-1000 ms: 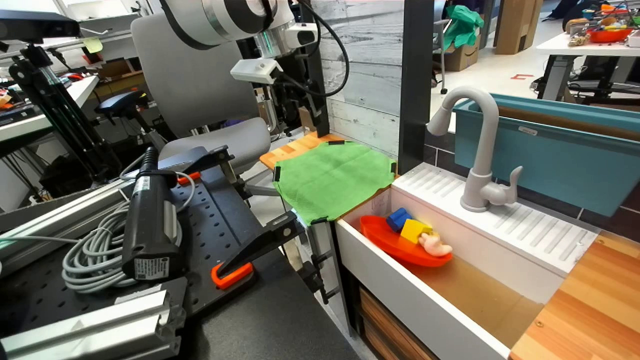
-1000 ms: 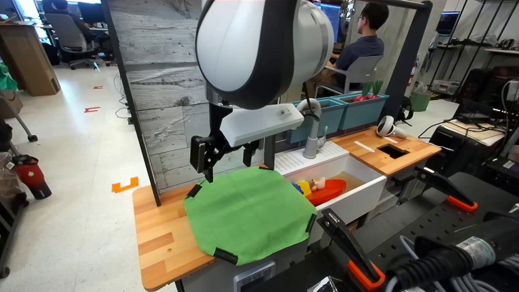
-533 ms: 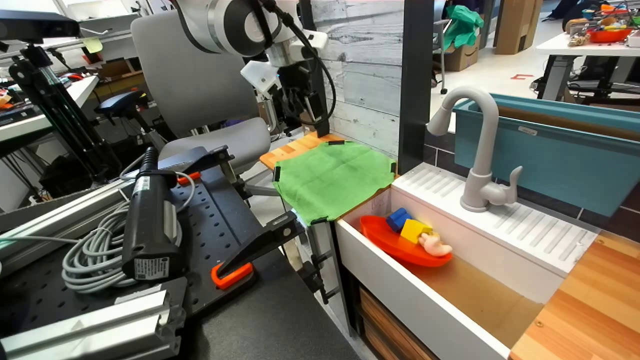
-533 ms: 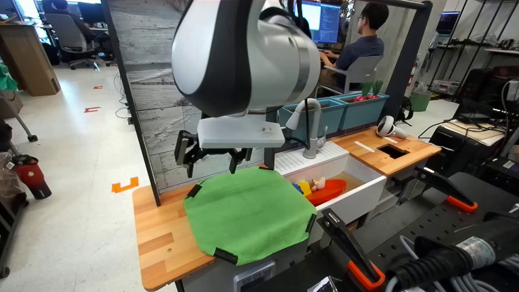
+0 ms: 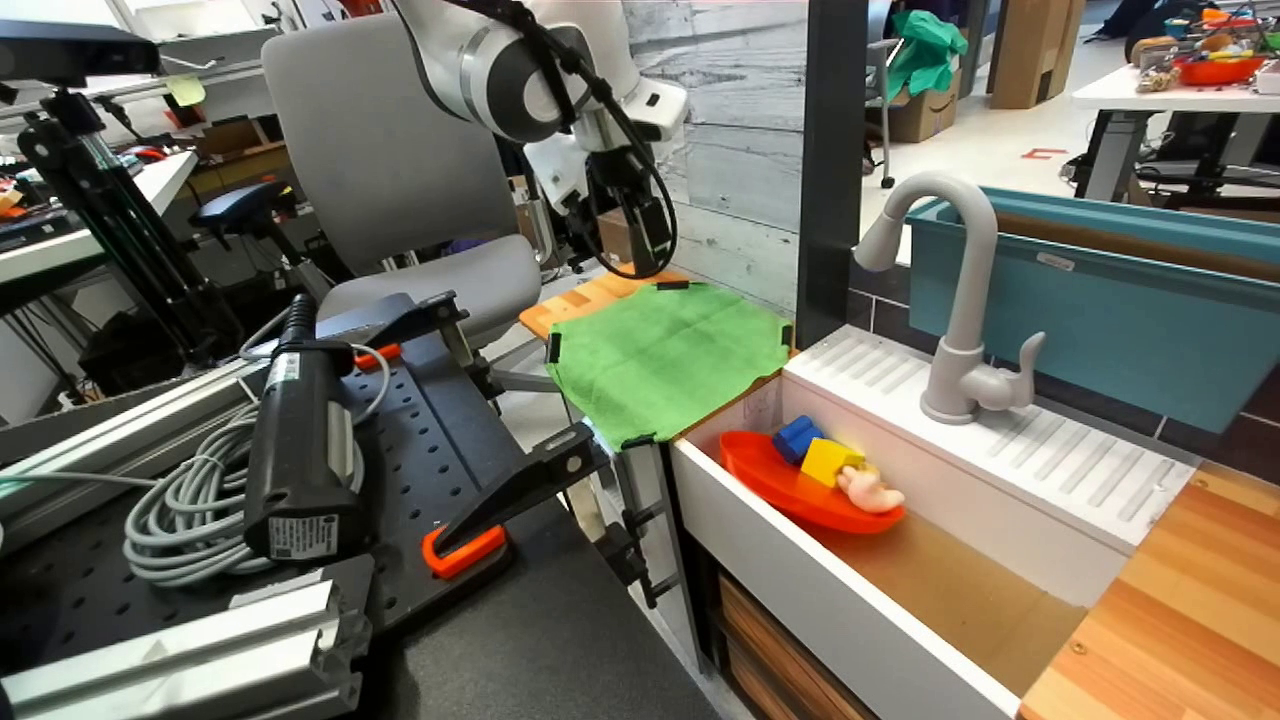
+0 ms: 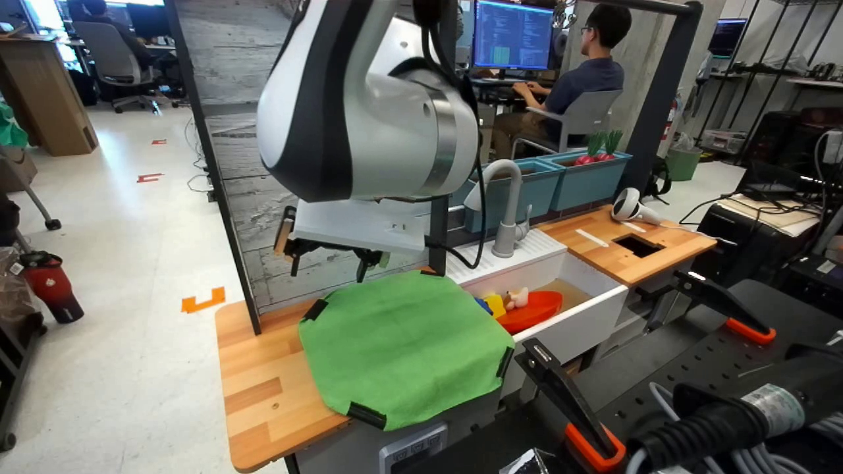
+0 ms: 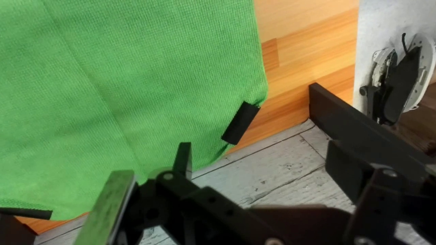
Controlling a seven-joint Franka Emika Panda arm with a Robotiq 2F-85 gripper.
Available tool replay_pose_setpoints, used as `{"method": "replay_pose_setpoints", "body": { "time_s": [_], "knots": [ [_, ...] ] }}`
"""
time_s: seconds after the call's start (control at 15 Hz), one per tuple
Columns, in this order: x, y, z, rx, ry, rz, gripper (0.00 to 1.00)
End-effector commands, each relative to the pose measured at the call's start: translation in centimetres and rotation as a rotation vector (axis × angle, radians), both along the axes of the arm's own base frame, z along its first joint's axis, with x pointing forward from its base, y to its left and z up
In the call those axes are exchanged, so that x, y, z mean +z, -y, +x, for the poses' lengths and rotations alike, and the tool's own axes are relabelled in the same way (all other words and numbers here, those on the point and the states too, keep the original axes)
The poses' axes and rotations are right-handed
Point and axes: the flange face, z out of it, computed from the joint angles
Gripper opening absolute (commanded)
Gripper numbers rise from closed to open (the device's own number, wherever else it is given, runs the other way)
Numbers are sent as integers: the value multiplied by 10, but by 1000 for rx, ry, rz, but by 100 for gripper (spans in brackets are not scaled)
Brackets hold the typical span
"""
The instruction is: Fold the green towel in half from left to right.
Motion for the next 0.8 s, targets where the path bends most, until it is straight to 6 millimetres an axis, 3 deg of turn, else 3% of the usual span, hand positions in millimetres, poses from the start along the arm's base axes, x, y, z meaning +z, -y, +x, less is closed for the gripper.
{"method": "replay_pose_setpoints", "body": {
  "time_s": [0.0,0.73],
  "knots": [
    [-23,-9,5,-32,-8,-8,100],
    [-61,-25,26,-86,-45,-43,100]
  ]
}}
